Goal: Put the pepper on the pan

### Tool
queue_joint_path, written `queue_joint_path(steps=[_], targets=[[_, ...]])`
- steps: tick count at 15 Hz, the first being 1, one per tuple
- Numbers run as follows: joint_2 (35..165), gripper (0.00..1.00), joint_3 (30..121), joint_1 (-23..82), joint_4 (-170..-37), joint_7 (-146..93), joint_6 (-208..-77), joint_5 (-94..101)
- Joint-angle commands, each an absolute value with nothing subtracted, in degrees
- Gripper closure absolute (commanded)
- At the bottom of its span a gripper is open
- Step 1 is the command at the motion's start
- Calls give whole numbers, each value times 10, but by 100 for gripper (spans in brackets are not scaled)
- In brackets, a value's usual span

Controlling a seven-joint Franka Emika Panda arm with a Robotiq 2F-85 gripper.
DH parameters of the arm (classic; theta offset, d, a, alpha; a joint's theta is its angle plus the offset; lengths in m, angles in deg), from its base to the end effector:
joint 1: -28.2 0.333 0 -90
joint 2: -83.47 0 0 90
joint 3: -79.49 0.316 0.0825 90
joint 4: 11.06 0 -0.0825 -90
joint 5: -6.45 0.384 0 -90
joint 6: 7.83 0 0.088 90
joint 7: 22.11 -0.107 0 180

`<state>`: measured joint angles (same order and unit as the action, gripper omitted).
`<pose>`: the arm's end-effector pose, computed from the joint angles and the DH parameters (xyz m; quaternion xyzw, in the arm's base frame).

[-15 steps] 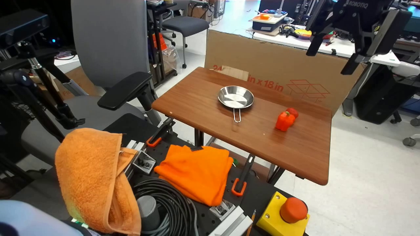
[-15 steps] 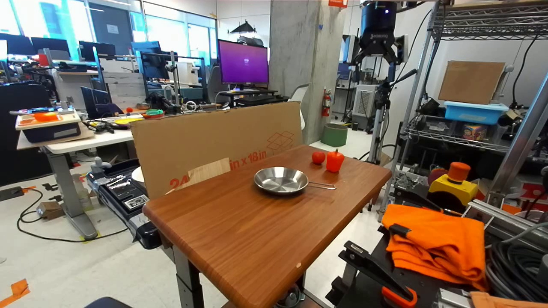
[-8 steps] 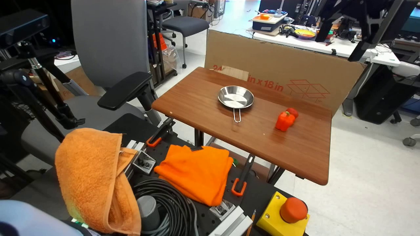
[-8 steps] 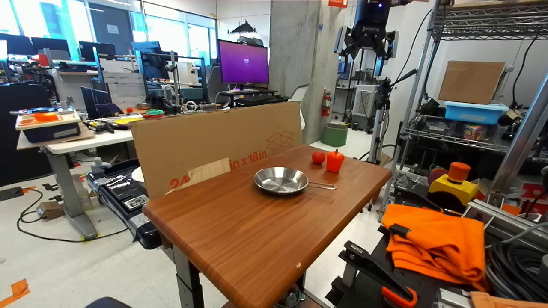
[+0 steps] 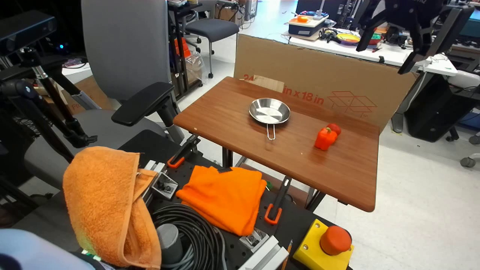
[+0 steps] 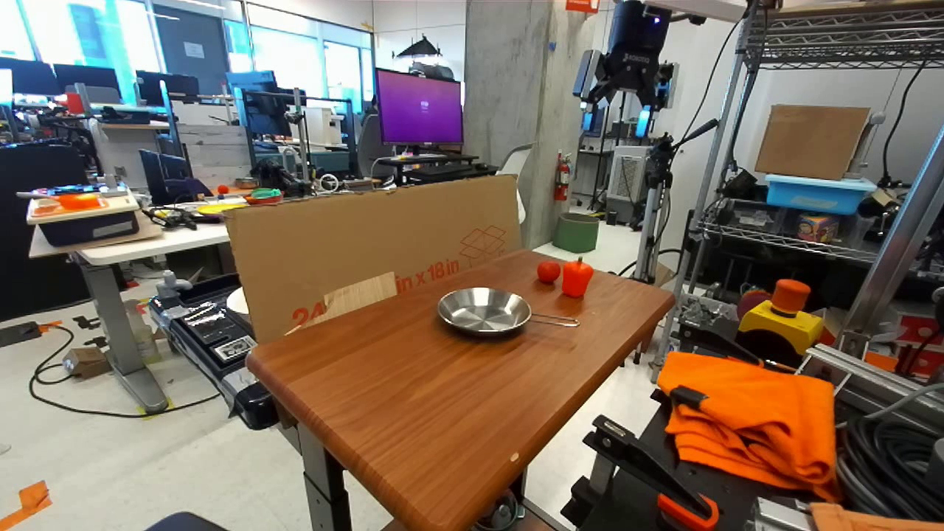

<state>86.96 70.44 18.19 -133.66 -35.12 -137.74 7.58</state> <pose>0.5253 -0.1803 0.3834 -0.9589 0.2816 -0.0338 0.0012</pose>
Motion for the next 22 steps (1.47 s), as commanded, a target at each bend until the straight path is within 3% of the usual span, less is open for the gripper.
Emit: queue_joint_path(steps=[1, 22], targets=[[870, 0, 701, 184, -1354, -319, -1402, 65], [898, 0, 705, 187, -1373, -269, -1393, 56]])
